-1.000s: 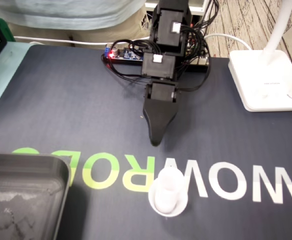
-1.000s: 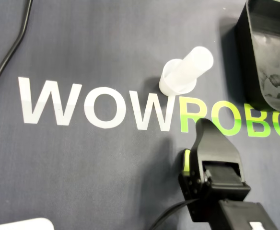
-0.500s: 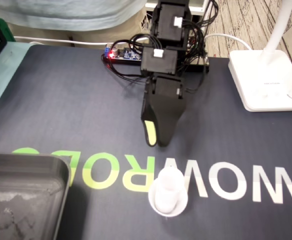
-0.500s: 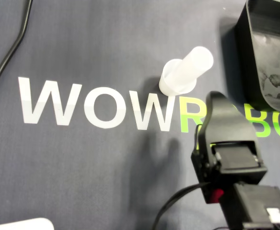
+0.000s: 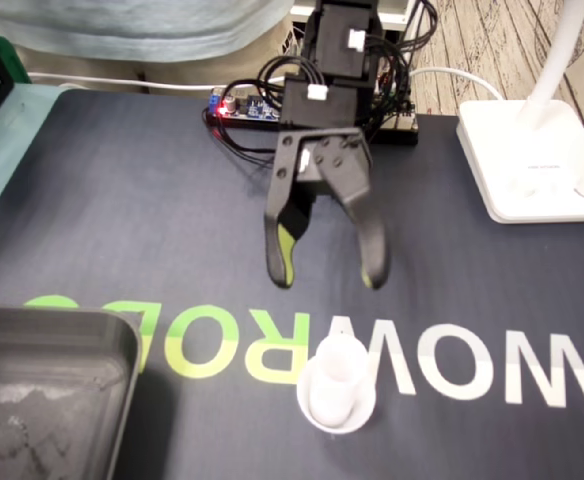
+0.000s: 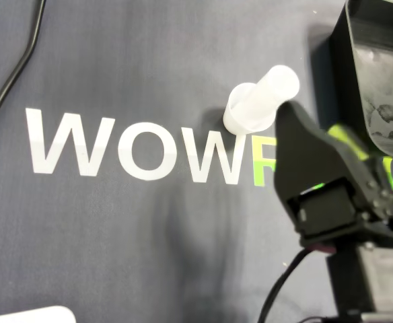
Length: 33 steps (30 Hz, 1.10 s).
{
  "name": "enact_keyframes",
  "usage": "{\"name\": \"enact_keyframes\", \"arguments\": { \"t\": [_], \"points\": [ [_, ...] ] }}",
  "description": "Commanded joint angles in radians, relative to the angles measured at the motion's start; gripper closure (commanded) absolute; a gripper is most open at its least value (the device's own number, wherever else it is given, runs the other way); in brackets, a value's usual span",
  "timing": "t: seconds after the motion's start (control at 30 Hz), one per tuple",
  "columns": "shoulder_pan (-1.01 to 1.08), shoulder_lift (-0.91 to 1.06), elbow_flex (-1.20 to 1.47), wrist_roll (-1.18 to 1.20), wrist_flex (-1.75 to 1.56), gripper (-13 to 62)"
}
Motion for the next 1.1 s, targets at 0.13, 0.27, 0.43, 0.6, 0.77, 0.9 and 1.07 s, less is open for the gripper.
{"name": "enact_keyframes", "arguments": {
  "t": [0.13, 0.27, 0.43, 0.6, 0.77, 0.9, 1.07],
  "points": [
    [-0.003, -0.383, -0.038, -0.144, -0.653, 17.4],
    [-0.011, -0.454, -0.046, -0.172, -0.699, 17.4],
    [-0.034, -0.52, -0.063, -0.176, -0.701, 17.4],
    [-0.057, -0.581, -0.107, -0.204, -0.701, 17.5],
    [-0.06, -0.65, -0.153, -0.215, -0.701, 17.4],
    [-0.06, -0.704, -0.187, -0.216, -0.703, 17.5],
    [-0.066, -0.75, -0.225, -0.216, -0.703, 17.5]
  ]
}}
